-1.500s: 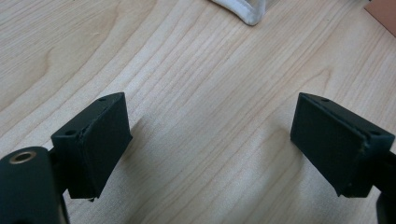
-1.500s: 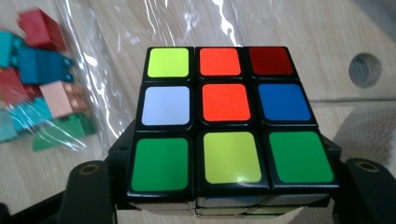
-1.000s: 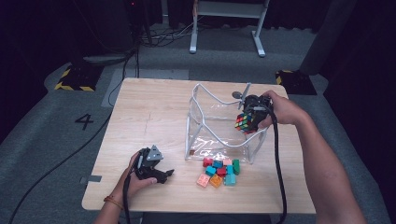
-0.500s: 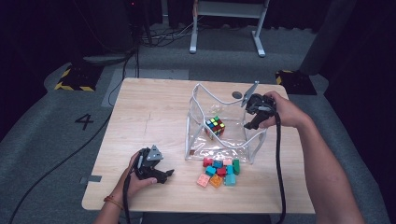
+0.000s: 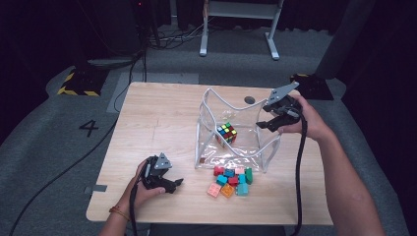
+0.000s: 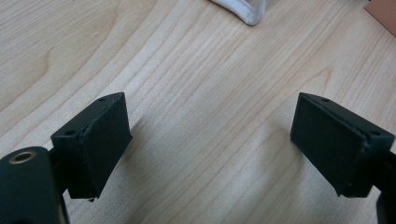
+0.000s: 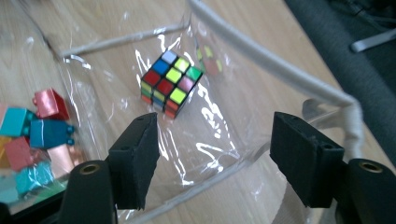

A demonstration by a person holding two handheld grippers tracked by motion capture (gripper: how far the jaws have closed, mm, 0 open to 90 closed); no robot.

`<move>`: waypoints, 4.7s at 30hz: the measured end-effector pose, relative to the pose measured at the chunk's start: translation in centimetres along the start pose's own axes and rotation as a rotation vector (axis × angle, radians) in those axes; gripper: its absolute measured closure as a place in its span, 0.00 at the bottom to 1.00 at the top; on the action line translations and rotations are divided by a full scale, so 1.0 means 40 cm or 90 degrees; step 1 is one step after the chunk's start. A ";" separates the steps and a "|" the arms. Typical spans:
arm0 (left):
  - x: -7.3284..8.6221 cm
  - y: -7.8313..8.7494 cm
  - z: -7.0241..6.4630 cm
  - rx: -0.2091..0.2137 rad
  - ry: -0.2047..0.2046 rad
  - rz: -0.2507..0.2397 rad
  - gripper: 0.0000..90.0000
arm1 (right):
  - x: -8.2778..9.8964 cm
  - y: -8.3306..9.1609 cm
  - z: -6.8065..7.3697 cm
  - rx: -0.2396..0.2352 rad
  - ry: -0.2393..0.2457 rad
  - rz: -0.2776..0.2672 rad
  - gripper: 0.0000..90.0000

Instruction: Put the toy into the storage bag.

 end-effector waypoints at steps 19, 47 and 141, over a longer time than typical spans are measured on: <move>0.000 0.000 0.000 0.000 0.000 0.000 0.13 | 0.037 0.152 0.057 0.066 -0.069 -0.197 0.29; 0.000 0.000 -0.001 0.000 0.001 -0.001 0.14 | 0.297 0.135 0.210 0.039 -0.149 -0.253 0.29; 0.003 0.000 -0.006 0.006 0.011 0.000 0.14 | 0.394 0.008 0.211 0.004 -0.157 -0.227 0.51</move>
Point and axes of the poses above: each handheld gripper's, and its own axes: y roughly backward along the jaws, x roughly out of its underside, z roughly to its left, the point moved 6 cm from there along -y, roughly forward along the jaws, and after that the axes turned 2 degrees about -x, right-handed, at the moved point
